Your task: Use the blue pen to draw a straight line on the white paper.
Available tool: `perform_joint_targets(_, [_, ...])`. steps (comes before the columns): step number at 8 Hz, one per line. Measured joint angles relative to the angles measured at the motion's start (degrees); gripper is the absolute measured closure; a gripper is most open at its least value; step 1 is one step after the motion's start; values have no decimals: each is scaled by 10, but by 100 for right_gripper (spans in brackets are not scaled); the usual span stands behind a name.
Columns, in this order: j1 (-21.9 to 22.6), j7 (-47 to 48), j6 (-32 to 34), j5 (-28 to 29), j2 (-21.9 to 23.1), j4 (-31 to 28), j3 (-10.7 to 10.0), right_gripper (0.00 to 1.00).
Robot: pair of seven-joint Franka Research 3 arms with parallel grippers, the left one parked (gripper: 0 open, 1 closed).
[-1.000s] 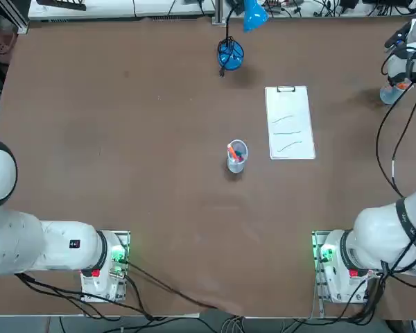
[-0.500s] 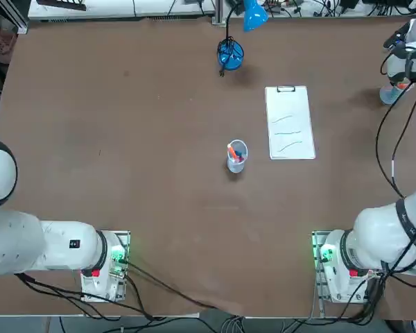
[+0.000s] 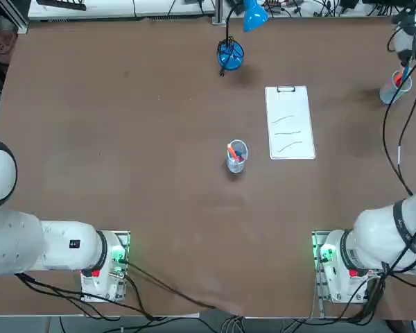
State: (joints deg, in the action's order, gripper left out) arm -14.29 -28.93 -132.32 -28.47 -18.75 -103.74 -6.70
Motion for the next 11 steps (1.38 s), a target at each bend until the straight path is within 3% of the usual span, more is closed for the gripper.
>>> perform_joint_targets(2, [60, 5, 128, 43, 47, 50, 3, 80])
perform_joint_targets(4, [133, 68, 263, 147, 90, 86, 7, 80])
perform_joint_targets(5, [172, 130, 295, 195, 107, 88, 11, 80])
perform_joint_targets(8, [307, 303, 285, 272, 93, 77, 18, 80])
perform_joint_targets(11, [374, 389, 201, 317, 30, 73, 17, 80])
